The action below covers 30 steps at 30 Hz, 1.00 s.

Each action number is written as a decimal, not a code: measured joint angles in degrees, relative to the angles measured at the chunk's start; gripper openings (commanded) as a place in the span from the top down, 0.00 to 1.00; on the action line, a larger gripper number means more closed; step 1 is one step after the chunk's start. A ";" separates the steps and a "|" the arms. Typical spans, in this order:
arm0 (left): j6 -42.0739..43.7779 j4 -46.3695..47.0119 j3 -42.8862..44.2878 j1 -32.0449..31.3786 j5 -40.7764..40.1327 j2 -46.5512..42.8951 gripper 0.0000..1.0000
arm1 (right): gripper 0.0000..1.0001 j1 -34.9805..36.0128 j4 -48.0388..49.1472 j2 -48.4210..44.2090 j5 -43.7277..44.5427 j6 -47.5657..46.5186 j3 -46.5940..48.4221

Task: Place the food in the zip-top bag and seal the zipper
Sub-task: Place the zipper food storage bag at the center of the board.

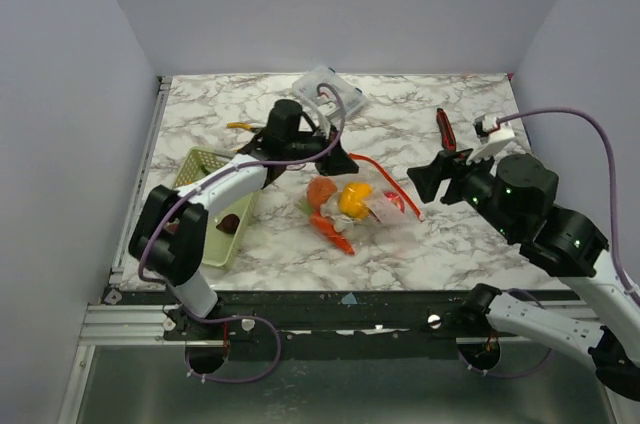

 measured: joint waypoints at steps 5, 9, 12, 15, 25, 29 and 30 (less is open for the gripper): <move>-5.77 0.83 11.28 -10.08 -3.06 12.09 1.00 | 0.26 0.00 -0.81 -4.26 3.04 1.40 0.00; -9.14 -0.09 22.29 -15.61 -4.57 21.53 0.96 | 0.25 0.00 -0.98 -5.90 4.37 3.23 -0.42; -11.21 -2.19 29.38 -18.88 -5.92 26.97 0.69 | 0.25 0.00 -1.16 -7.08 4.81 4.31 -1.46; -13.18 -3.76 34.25 -20.90 -7.15 29.86 0.28 | 0.24 0.00 -1.20 -8.31 4.96 4.83 -2.21; -6.12 -18.36 33.18 -21.90 -18.73 23.34 0.02 | 0.11 0.00 -0.48 -12.66 5.46 5.70 -2.51; -1.79 -23.61 26.18 -20.65 -24.30 10.51 0.02 | 0.00 0.00 0.22 -13.14 5.75 6.01 -2.58; -0.74 -24.52 24.68 -20.28 -25.83 6.88 0.02 | 0.00 0.00 0.46 -13.25 5.77 6.10 -2.58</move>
